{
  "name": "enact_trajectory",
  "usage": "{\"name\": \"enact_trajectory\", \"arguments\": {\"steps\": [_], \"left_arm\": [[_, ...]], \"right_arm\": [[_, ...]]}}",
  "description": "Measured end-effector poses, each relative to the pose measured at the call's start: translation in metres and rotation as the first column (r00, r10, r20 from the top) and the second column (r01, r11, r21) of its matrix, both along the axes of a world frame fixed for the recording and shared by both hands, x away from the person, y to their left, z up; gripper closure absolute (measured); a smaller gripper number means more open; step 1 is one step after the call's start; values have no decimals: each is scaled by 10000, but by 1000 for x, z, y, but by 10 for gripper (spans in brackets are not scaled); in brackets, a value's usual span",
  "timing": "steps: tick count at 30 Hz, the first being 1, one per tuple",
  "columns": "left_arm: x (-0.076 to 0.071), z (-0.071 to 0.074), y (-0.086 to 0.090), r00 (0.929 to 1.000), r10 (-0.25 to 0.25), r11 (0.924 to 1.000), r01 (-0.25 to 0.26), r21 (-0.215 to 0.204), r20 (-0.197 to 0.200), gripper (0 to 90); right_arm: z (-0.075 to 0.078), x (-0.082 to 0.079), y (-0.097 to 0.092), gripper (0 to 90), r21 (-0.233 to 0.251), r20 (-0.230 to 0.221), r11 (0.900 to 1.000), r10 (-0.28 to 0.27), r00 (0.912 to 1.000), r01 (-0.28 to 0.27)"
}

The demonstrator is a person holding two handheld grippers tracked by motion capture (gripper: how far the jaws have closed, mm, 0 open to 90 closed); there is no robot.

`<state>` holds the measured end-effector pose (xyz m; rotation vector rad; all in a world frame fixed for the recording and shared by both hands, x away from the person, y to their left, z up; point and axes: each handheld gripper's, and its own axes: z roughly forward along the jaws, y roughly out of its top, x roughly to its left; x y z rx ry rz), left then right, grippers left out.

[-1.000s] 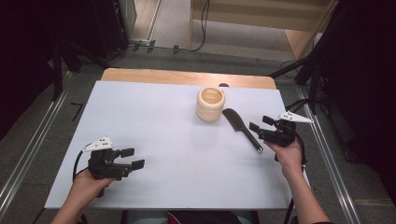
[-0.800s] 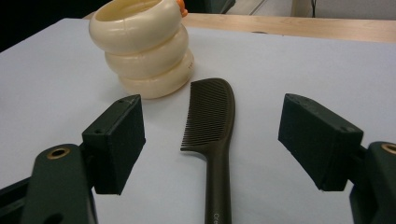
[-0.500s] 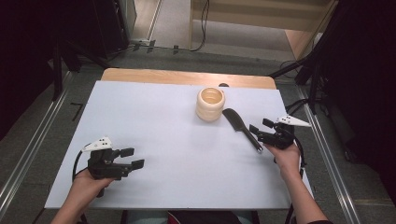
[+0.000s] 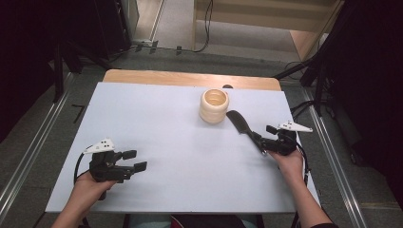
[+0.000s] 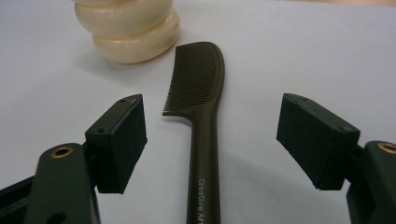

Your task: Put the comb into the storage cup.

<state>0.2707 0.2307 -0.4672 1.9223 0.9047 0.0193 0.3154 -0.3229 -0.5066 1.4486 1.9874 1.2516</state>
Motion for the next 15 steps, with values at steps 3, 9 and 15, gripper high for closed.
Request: {"name": "enact_trajectory", "arguments": {"steps": [3, 9, 15], "left_arm": [[1, 0, -1, 10000, -36, 10000, 36, -3, -3, 273], [2, 0, -2, 10000, -74, 10000, 74, -2, 36, 273], [4, 0, -3, 9999, -82, 10000, 82, -20, 67, 273]], "right_arm": [[-3, -1, 1, 235, -115, 25, 9999, 125, 9999, -125], [-8, -2, 0, 247, -89, -118, 9999, 62, 9999, -63], [-15, -4, 3, 284, -440, -243, 9989, 126, 9996, -137]]}}
